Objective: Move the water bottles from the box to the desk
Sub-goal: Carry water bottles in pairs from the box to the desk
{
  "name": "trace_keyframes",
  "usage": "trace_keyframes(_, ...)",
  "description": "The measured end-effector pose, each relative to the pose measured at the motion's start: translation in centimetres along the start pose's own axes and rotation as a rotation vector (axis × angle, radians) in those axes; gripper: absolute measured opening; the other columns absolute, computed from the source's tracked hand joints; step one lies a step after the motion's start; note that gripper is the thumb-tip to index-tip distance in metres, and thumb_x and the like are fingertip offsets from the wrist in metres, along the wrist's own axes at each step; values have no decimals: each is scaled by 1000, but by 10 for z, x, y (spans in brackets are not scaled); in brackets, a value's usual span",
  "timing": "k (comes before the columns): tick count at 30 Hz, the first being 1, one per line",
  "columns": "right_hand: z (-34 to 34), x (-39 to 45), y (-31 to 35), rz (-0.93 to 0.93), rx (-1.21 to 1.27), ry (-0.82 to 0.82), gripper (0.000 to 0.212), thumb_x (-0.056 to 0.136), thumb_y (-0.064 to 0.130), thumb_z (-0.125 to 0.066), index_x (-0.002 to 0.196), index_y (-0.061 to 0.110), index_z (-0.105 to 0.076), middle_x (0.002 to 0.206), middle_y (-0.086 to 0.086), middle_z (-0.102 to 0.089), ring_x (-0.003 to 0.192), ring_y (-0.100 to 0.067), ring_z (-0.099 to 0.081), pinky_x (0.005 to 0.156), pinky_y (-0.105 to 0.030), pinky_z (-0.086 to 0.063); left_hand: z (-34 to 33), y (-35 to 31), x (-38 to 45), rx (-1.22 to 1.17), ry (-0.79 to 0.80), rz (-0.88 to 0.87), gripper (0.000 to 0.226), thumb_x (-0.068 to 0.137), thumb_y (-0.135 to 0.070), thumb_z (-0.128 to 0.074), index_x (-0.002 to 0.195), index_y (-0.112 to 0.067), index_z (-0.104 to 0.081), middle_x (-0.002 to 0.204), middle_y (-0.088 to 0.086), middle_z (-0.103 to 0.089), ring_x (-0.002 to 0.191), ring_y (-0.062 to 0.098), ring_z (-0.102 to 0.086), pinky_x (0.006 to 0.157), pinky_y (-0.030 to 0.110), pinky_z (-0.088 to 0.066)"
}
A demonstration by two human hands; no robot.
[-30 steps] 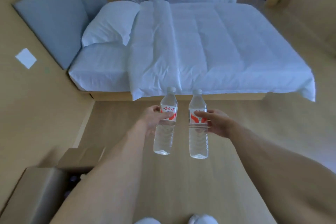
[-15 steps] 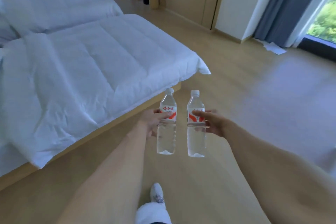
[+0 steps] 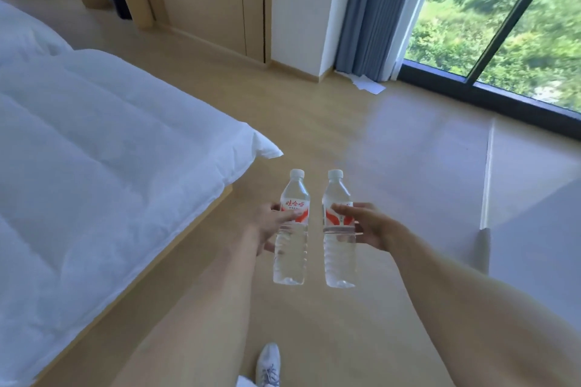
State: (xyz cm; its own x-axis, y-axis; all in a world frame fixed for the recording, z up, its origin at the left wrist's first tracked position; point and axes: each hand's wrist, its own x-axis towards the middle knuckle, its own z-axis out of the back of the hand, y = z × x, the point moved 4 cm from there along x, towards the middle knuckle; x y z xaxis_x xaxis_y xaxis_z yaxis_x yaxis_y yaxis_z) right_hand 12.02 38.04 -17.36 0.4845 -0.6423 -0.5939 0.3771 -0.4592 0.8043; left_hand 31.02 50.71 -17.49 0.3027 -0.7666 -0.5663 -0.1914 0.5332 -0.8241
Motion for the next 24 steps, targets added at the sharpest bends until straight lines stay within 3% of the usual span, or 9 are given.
trace_keyframes(8, 56, 69, 68, 7, 86, -125, 39, 85, 29, -77, 112, 3, -68, 103, -13, -72, 96, -31, -69, 93, -50, -55, -21, -94, 104, 60, 68, -17, 47, 79, -40, -84, 113, -17, -61, 108, 3, -73, 97, 23, -73, 77, 56, -61)
trace_keyframes(14, 105, 138, 110, 28, 148, -115, 35, 86, 27, -77, 113, 8, -66, 97, -10, -73, 84, -27, -70, 81, -46, -59, -49, -149, 182, 90, 73, -32, 54, 76, -39, -85, 117, -16, -59, 113, 6, -73, 105, 26, -71, 76, 57, -60)
trace_keyframes(24, 218, 297, 201, 19, 115, -24, 33, 82, 29, -79, 110, 15, -68, 99, -8, -77, 89, -28, -73, 71, -43, -59, -104, -247, 331, 15, -25, 42, 59, 68, -41, -87, 114, -16, -59, 114, 9, -72, 95, 26, -71, 76, 66, -56)
